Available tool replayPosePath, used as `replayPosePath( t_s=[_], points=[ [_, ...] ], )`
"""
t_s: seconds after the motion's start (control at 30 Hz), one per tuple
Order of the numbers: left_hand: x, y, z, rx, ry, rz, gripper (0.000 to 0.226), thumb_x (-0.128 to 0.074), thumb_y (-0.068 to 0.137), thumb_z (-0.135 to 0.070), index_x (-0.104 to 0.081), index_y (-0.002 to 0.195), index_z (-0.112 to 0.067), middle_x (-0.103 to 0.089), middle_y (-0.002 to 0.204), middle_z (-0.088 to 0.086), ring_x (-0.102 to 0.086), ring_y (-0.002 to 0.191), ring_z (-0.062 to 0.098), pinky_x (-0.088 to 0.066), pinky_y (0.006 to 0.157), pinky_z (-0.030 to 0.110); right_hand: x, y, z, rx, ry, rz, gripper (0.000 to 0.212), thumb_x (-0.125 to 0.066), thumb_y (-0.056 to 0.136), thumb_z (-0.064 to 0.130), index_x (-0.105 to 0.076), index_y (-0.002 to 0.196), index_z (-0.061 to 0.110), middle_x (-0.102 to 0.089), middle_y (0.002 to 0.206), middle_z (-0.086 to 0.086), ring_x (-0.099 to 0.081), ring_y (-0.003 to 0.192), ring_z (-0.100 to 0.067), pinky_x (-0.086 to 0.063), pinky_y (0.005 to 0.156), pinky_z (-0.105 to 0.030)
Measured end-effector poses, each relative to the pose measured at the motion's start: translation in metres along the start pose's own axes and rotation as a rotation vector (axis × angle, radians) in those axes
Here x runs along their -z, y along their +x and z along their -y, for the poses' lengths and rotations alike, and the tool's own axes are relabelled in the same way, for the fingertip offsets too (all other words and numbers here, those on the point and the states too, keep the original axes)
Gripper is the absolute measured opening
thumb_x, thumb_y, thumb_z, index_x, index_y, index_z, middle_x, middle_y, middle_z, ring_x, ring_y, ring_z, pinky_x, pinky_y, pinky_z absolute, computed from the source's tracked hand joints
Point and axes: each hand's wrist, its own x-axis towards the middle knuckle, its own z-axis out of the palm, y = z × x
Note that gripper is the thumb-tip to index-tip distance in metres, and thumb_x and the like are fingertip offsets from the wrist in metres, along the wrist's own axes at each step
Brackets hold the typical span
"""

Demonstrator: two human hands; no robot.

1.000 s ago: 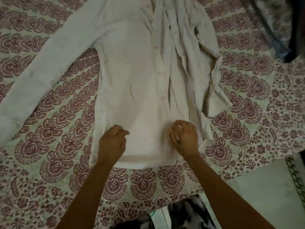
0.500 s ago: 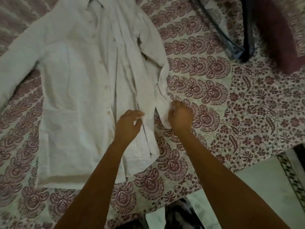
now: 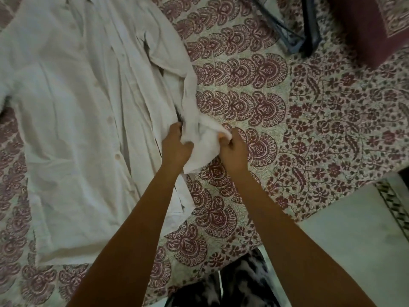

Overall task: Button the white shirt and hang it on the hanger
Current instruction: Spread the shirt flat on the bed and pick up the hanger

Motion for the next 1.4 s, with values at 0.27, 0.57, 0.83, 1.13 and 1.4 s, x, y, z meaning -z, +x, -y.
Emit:
replayPosePath(
  t_s=[0.27,0.57,0.83,1.13,1.4],
  points=[
    [-0.003,-0.011,-0.056,0.058,-0.963,0.431,0.044,-0.043,0.084,0.018,-0.050,0.106,-0.019,-0.061,0.101,0.003,-0.062,0.088,0.011,-0.053,0.071,0.024,0.062,0.008,0.019,-0.415,1.082,-0.159,0.018,-0.047,0.083,0.023,-0.056,0.088,0.009,-0.063,0.083,-0.002,-0.060,0.079,-0.018,-0.050,0.058,-0.023],
    [-0.031,-0.016,-0.041,0.521,-0.848,0.393,0.037,-0.048,0.096,-0.023,-0.044,0.131,-0.013,-0.057,0.122,0.016,-0.056,0.102,0.023,-0.048,0.090,0.033,0.089,0.014,0.007,-0.380,1.252,-0.186,0.025,-0.037,0.086,0.010,-0.059,0.099,0.010,-0.070,0.088,-0.002,-0.066,0.081,-0.019,-0.055,0.064,-0.028],
    [-0.063,-0.009,-0.074,0.478,-0.881,0.565,0.037,-0.056,0.091,-0.030,-0.050,0.123,-0.013,-0.054,0.126,0.014,-0.052,0.115,0.026,-0.045,0.096,0.035,0.100,0.022,-0.003,-0.427,1.232,-0.192,0.013,-0.043,0.090,0.003,-0.051,0.098,0.008,-0.062,0.093,-0.008,-0.063,0.076,-0.016,-0.054,0.056,-0.025],
    [-0.082,-0.007,-0.111,0.416,-0.951,0.355,0.012,-0.055,0.090,-0.002,-0.058,0.098,-0.010,-0.061,0.119,0.011,-0.057,0.106,0.021,-0.048,0.093,0.030,0.121,0.033,-0.011,-0.375,0.814,-0.107,0.028,-0.055,0.090,0.025,-0.051,0.116,0.015,-0.062,0.111,-0.004,-0.061,0.097,-0.019,-0.054,0.070,-0.029],
    [-0.086,-0.016,-0.127,0.226,-0.676,0.313,0.025,-0.062,0.087,-0.018,-0.060,0.112,-0.014,-0.062,0.120,0.004,-0.057,0.110,0.017,-0.047,0.096,0.031,0.146,0.043,-0.002,-0.272,0.691,-0.286,0.025,-0.054,0.087,0.000,-0.049,0.109,0.011,-0.061,0.093,0.002,-0.061,0.084,-0.013,-0.057,0.062,-0.024]
  ],
)
